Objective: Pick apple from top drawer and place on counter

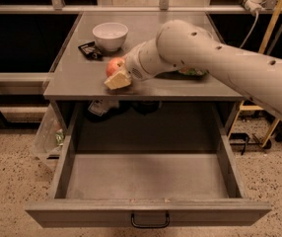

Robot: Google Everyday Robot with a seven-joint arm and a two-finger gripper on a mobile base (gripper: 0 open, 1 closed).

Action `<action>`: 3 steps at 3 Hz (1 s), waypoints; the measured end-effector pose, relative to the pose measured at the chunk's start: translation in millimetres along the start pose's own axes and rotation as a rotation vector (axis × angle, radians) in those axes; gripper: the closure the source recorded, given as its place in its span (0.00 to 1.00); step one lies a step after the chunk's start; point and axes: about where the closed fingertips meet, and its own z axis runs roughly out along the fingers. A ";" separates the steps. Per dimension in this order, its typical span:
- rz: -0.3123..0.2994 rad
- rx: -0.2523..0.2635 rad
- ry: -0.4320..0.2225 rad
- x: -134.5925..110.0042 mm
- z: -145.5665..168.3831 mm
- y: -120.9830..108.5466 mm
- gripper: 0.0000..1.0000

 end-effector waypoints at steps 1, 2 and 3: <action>0.000 0.000 0.000 -1.0 -0.7 -0.2 0.00; 0.000 0.000 0.000 -1.0 -0.7 -0.2 0.00; -0.004 -0.007 -0.017 -2.3 -3.4 1.1 0.00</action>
Offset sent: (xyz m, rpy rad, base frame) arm 0.0000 0.0000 0.0013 0.0000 0.0000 0.0000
